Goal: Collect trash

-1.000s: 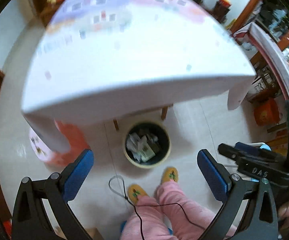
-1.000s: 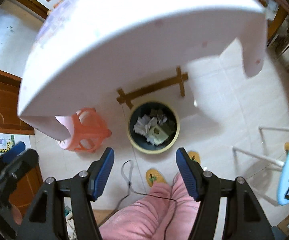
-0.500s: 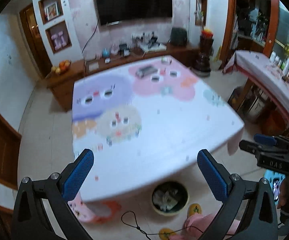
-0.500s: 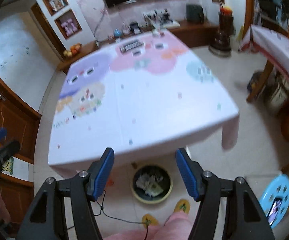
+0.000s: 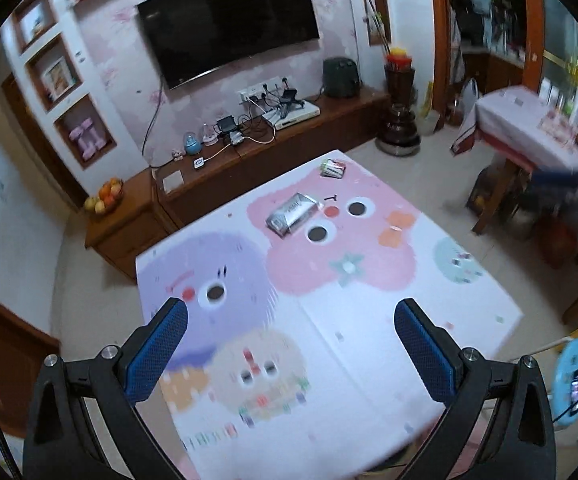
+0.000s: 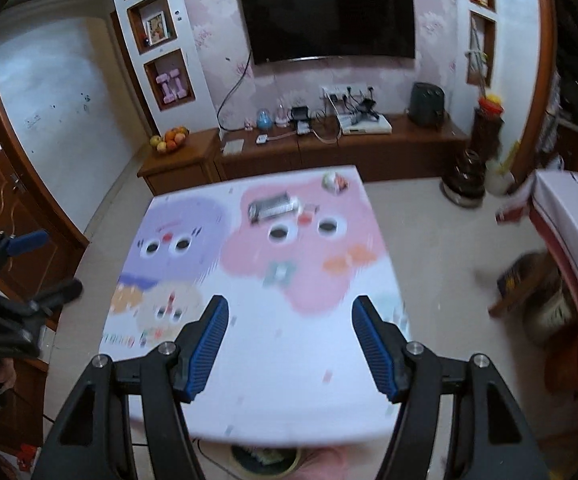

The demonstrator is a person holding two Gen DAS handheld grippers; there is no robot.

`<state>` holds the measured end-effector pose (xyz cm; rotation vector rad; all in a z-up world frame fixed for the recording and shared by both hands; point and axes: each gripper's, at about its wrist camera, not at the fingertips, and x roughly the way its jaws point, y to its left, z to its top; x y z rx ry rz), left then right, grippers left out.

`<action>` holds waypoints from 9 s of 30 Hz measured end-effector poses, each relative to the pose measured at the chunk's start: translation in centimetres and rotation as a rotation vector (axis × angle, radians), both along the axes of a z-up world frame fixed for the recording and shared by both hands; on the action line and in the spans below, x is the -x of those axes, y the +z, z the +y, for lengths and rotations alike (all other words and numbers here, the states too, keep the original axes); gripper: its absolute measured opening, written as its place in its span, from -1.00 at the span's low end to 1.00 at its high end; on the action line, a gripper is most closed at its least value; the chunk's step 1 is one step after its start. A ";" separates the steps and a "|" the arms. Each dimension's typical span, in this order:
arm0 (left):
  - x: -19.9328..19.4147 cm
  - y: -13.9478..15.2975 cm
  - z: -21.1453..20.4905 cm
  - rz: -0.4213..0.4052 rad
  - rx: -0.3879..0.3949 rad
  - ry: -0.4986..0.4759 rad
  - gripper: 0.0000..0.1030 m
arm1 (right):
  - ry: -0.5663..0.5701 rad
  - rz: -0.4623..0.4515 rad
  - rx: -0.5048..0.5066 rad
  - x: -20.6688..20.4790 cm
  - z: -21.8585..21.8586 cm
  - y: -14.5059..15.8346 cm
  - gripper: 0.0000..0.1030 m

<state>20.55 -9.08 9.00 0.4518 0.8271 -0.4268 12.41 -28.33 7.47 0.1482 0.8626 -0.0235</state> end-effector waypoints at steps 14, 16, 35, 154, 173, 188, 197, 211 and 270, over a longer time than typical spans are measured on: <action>-27.5 -19.4 -15.3 0.295 -0.284 -0.143 0.99 | 0.061 0.192 -0.097 -24.0 -12.3 -11.6 0.25; -29.2 -21.7 -16.1 0.289 -0.335 -0.155 0.99 | 0.069 0.215 -0.112 -26.7 -13.5 -13.9 0.25; -38.9 -30.4 -16.2 0.420 -0.281 -0.053 0.99 | 0.194 0.257 -0.126 -40.2 -14.7 -24.1 0.25; 23.3 -63.7 11.7 0.640 0.155 0.492 0.99 | 0.068 0.721 -0.268 14.8 13.8 -67.0 -0.19; 23.9 -45.0 11.5 0.478 0.206 0.520 0.99 | 0.002 0.563 -0.327 15.7 11.0 -51.1 -0.19; 24.1 -25.0 11.7 0.343 0.285 0.490 0.99 | -0.040 0.397 -0.336 17.7 10.4 -29.7 -0.19; 24.6 -16.3 12.4 0.210 0.250 0.500 0.99 | -0.051 0.280 -0.306 17.1 10.4 -20.5 -0.19; 26.9 -7.4 11.1 0.038 0.231 0.472 0.99 | -0.028 0.088 -0.225 18.1 11.8 -10.0 -0.19; 26.5 -7.5 9.9 0.032 0.226 0.486 0.99 | 0.003 0.052 -0.109 17.6 10.7 -8.3 -0.18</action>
